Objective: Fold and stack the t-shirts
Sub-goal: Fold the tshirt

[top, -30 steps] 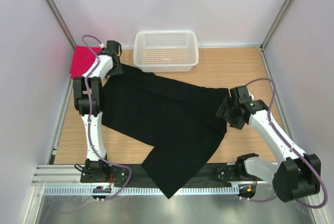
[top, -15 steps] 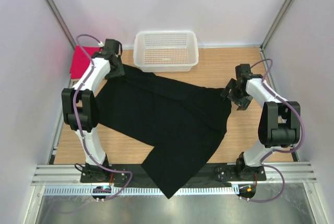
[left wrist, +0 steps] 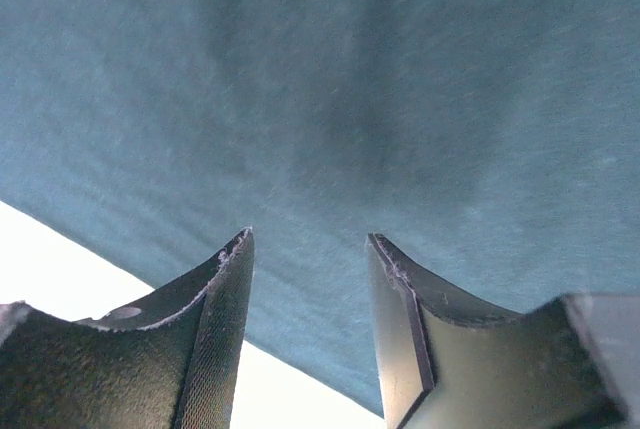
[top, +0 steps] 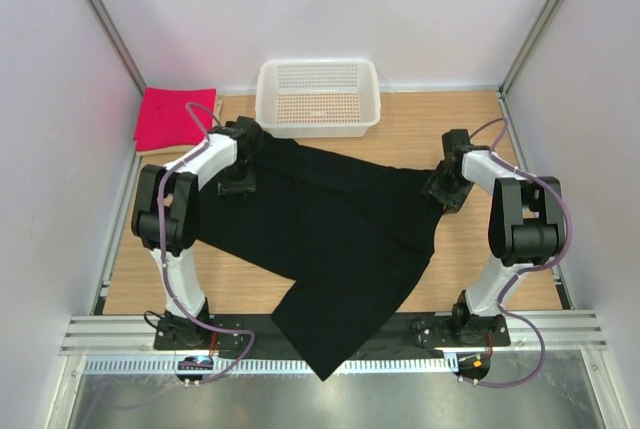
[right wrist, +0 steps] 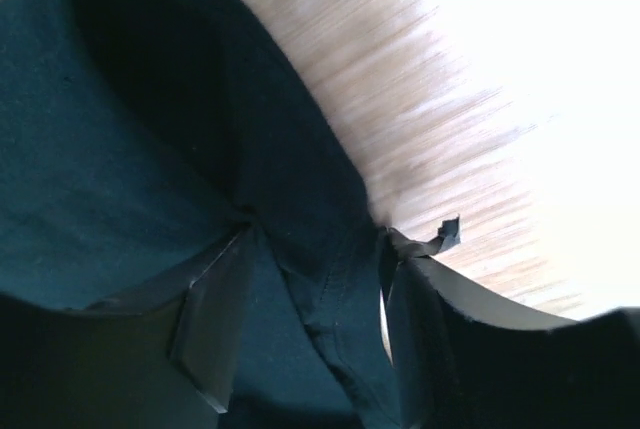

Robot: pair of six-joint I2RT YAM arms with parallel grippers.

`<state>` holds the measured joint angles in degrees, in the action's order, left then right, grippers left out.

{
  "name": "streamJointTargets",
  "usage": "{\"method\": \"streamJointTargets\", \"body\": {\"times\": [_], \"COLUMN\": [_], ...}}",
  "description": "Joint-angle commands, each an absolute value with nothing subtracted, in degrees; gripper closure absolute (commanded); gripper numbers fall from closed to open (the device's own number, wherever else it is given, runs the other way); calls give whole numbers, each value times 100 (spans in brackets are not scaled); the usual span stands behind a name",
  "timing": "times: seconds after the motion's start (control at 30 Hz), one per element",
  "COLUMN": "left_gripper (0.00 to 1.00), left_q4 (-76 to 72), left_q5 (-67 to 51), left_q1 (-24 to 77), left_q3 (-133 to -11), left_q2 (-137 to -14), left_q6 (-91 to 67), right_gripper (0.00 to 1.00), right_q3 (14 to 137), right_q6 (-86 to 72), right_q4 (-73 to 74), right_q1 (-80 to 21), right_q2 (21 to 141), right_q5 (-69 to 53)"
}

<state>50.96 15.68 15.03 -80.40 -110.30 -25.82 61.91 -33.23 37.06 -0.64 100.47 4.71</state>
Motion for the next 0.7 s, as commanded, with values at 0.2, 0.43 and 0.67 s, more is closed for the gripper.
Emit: {"method": "streamJointTargets", "body": {"times": [0.2,0.43,0.67], "left_gripper": [54,59,60], "left_q4": [5791,6011,5748], "left_q5": [1761,1425,844], "left_q1": [1810,2267,2715], "left_q3": [-7893,-7524,-6338], "left_q2": [-11284,-11662,-11076], "left_q6": [-3058,-3094,-3682], "right_gripper": [57,66,65], "right_q3": [6520,7382,7945], "right_q6": [-3366,-3068,-2751], "right_q4": [3594,3866,4051], "right_q1": [-70,-79,-88], "right_q2": [10397,10906,11197], "right_q5": [1713,2381,2567]}}
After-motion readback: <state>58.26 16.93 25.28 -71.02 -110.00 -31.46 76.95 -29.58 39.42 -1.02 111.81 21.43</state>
